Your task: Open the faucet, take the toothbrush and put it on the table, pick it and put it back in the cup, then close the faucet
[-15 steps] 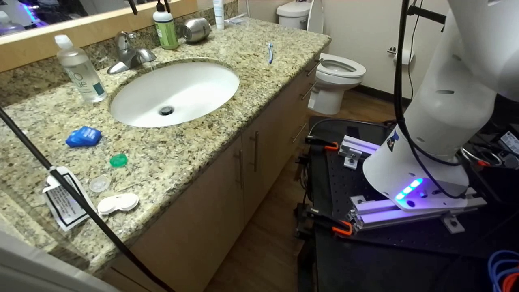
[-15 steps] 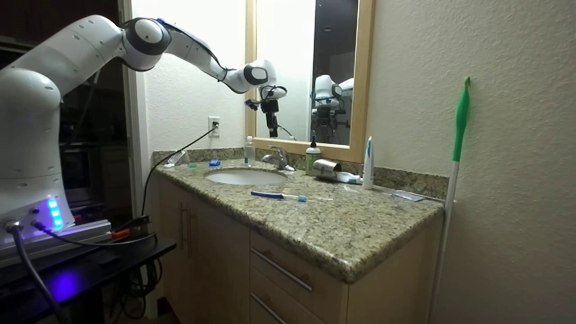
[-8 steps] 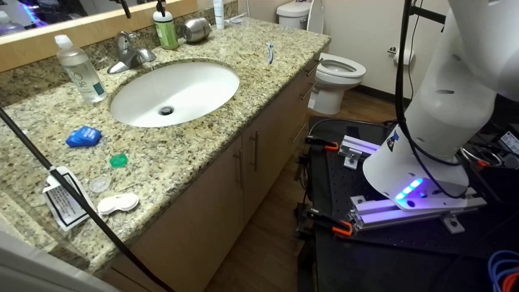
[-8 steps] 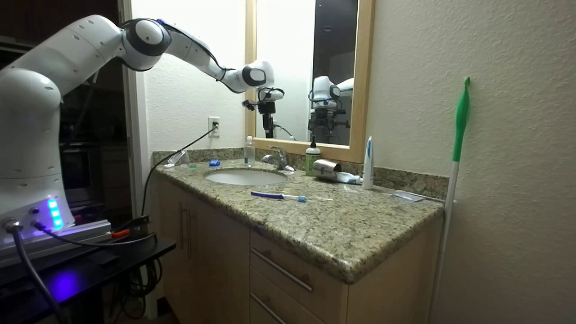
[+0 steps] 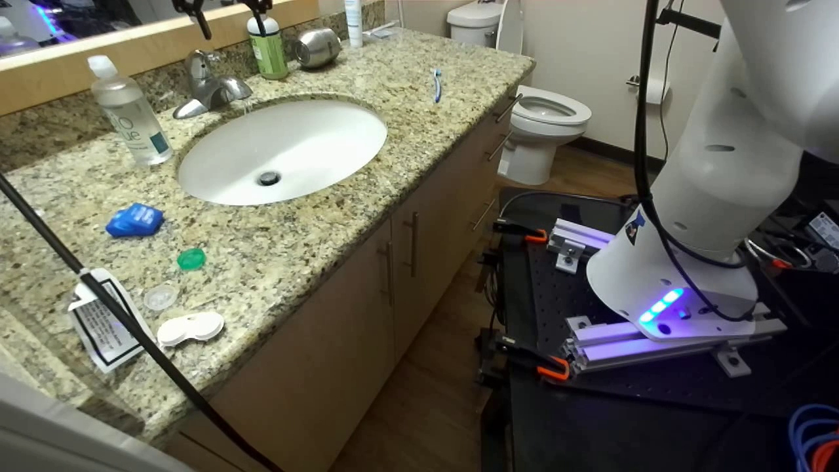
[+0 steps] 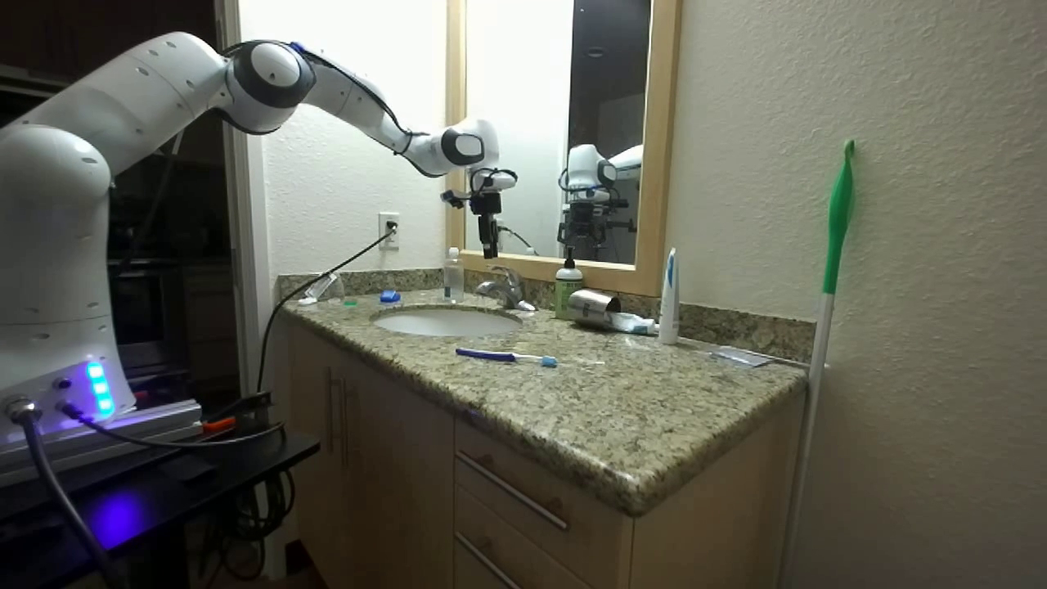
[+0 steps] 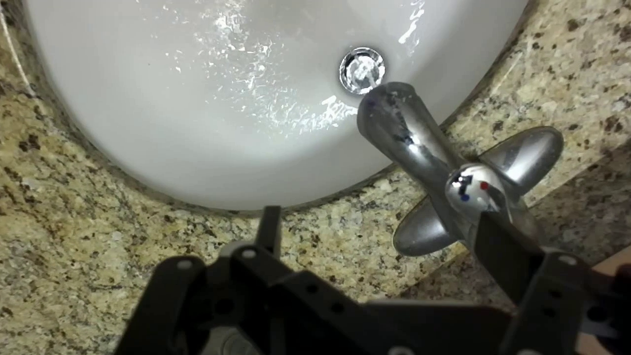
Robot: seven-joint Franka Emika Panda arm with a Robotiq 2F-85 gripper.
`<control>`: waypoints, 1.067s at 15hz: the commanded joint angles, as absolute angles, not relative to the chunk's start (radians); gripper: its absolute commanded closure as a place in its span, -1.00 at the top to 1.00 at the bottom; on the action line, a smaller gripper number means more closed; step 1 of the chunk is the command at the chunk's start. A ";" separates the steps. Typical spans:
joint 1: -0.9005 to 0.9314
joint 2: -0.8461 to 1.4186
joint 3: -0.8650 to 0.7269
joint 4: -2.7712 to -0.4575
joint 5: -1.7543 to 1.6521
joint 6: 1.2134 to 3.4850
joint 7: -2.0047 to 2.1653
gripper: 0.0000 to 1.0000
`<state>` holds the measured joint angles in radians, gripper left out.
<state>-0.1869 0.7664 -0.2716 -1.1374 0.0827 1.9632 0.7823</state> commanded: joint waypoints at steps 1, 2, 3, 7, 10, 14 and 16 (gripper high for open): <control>-0.187 0.778 -0.269 -1.137 0.085 1.969 0.782 1.00; -0.187 0.787 -0.268 -1.137 0.085 1.974 0.782 1.00; -0.187 0.793 -0.268 -1.134 0.086 1.975 0.782 1.00; -0.187 0.821 -0.274 -1.109 0.071 1.944 0.780 1.00; -0.199 0.855 -0.266 -1.068 0.027 1.874 0.767 1.00; -0.207 0.887 -0.260 -1.004 0.012 1.810 0.769 1.00; -0.205 0.884 -0.264 -0.991 0.036 1.790 0.774 1.00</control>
